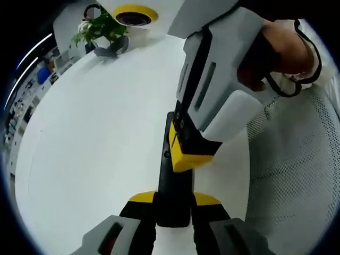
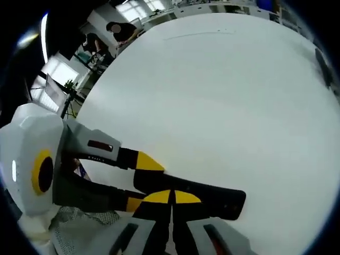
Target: Press the specified remote control buttons in sequence, fully releasing each button before pressing the next.
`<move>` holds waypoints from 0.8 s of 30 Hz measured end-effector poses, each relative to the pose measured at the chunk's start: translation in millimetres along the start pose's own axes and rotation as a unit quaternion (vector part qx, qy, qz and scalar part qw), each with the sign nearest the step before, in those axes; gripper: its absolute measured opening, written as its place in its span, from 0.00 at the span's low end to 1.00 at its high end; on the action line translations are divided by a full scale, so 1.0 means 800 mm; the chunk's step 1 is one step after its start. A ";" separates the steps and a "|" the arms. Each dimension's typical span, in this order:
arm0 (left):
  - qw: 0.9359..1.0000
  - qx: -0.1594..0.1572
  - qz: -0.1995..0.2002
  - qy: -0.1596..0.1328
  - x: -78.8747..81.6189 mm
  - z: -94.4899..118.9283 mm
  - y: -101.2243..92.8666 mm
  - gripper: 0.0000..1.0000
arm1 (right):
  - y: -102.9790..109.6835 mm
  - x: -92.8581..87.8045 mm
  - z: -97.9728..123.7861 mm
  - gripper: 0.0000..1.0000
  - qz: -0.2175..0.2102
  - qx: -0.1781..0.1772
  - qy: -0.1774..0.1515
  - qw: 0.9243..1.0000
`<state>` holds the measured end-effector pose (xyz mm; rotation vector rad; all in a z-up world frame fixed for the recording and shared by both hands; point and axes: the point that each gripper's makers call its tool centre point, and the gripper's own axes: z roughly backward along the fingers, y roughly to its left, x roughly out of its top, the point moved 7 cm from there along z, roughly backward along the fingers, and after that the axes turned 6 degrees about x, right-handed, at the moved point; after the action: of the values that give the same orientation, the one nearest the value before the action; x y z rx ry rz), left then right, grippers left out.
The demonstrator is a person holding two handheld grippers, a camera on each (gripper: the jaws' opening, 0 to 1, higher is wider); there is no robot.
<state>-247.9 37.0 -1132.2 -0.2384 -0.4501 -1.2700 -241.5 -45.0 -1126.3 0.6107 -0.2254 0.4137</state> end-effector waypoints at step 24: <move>1.000 -0.004 -0.005 -0.003 0.000 0.000 0.002 0.23 | 0.004 0.000 -0.005 0.00 -0.027 0.029 -0.020 0.999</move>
<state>-246.4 37.4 -1132.4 -0.2468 -0.4528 -1.2817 -242.6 -39.9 -1127.7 0.6819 -0.2349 0.3575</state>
